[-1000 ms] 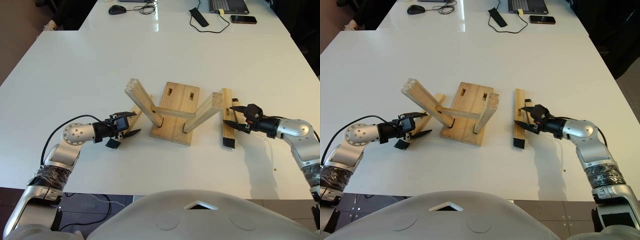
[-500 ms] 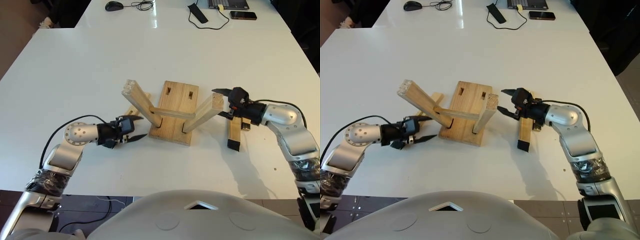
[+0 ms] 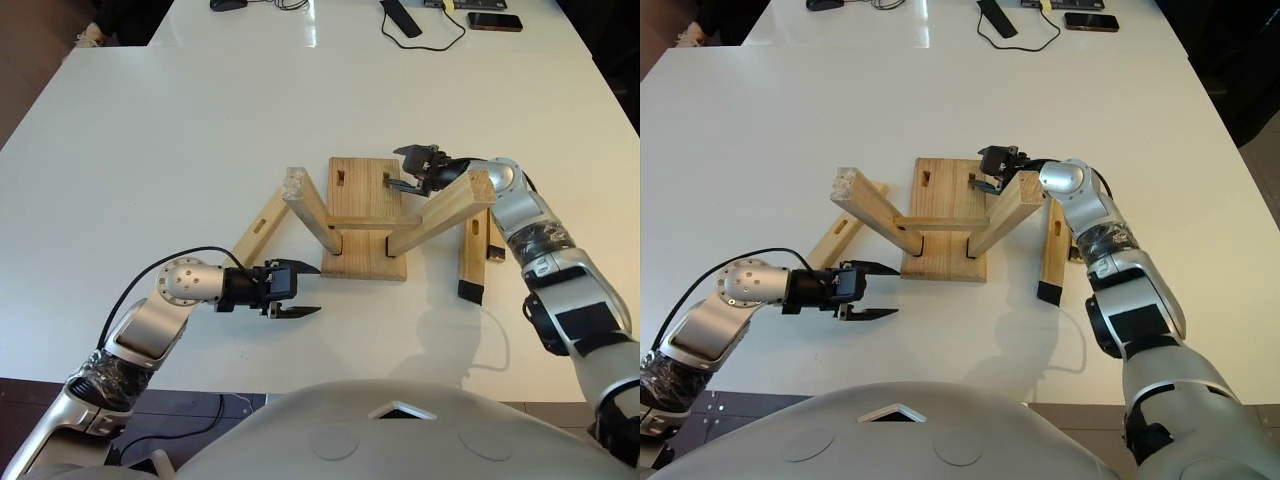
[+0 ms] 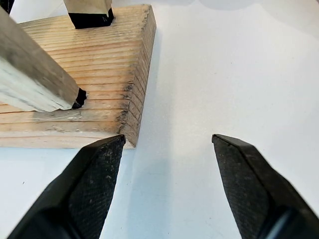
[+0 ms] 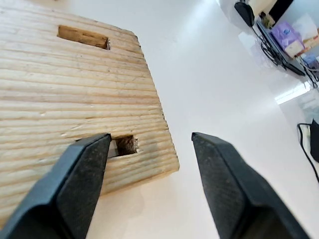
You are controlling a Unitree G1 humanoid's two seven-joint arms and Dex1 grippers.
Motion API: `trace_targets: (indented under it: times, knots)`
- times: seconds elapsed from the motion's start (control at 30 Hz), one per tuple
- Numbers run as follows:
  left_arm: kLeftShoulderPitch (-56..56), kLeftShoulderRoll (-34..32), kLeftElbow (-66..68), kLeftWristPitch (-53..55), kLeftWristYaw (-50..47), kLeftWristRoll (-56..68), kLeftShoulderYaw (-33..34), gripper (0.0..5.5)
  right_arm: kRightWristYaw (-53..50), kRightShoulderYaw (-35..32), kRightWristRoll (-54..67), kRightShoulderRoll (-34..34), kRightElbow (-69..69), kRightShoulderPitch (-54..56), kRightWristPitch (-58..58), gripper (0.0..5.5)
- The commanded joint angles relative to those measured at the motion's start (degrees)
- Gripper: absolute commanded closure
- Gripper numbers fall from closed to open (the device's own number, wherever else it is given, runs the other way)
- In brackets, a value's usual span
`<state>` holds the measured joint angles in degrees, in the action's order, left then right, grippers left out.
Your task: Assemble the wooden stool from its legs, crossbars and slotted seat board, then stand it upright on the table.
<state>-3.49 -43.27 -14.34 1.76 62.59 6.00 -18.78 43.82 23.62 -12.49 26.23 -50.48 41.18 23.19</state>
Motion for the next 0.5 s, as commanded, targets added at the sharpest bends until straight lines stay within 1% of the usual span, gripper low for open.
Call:
trace_targets:
  times: [0.03, 0.13, 0.27, 0.33, 0.4, 0.5]
  knots:
    - [3.8, 1.6, 3.3, -0.6, -1.8, -2.3, -0.3, 2.27, 5.5, 5.8, -7.8, 5.3, -7.0, -1.6, 5.9, 2.51]
    - [7.1, 3.8, 7.8, -1.3, -4.9, -4.8, 0.2, 2.27, 10.3, 6.9, -7.7, 8.2, -7.0, -2.0, 9.1, 2.51]
    - [11.1, 7.7, 14.9, -2.1, -11.1, -8.1, 0.6, 2.27, 15.7, 5.1, -3.7, 10.6, -2.9, -3.3, 9.7, 2.51]
    - [13.1, 9.9, 18.6, -2.7, -14.4, -9.8, 0.8, 2.27, 18.4, 4.0, -0.8, 12.0, 1.7, -5.1, 8.7, 2.51]
    - [15.0, 12.0, 22.2, -3.1, -18.1, -11.4, 1.1, 2.27, 21.7, 2.9, 3.0, 14.1, 9.8, -8.5, 6.2, 2.51]
    - [15.9, 13.8, 25.3, -3.9, -21.8, -12.9, 1.5, 2.27, 26.4, 1.5, 8.9, 16.8, 23.6, -13.3, -0.9, 2.51]
